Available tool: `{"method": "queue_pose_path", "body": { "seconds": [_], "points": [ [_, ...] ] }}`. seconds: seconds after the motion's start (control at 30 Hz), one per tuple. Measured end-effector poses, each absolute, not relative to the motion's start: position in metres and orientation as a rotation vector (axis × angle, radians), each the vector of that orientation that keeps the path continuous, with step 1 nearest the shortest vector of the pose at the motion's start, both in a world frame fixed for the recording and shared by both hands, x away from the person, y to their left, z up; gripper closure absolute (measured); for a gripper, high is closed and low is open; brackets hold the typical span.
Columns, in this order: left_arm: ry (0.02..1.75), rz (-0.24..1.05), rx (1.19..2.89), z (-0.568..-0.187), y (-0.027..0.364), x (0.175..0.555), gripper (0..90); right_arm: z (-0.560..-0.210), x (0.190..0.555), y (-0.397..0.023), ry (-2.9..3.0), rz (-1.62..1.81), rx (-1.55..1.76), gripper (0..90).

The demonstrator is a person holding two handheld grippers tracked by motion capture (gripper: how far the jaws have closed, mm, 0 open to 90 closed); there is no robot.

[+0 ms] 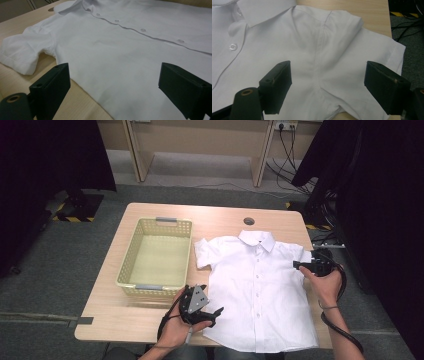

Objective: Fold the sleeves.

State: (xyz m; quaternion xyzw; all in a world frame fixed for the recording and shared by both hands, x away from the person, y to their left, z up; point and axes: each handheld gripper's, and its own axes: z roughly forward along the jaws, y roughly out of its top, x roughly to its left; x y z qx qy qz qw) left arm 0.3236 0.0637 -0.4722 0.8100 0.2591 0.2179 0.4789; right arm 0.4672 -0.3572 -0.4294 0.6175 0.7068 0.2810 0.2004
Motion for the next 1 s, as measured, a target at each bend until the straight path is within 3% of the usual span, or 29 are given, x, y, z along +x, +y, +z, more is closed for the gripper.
{"method": "queue_pose_path", "body": {
  "seconds": [1.0],
  "points": [
    [0.661,0.569,1.907,-0.478,0.08,0.308,9.7,-0.443,0.522,-0.396,1.875,0.651,1.883,29.5]
  ]
}}
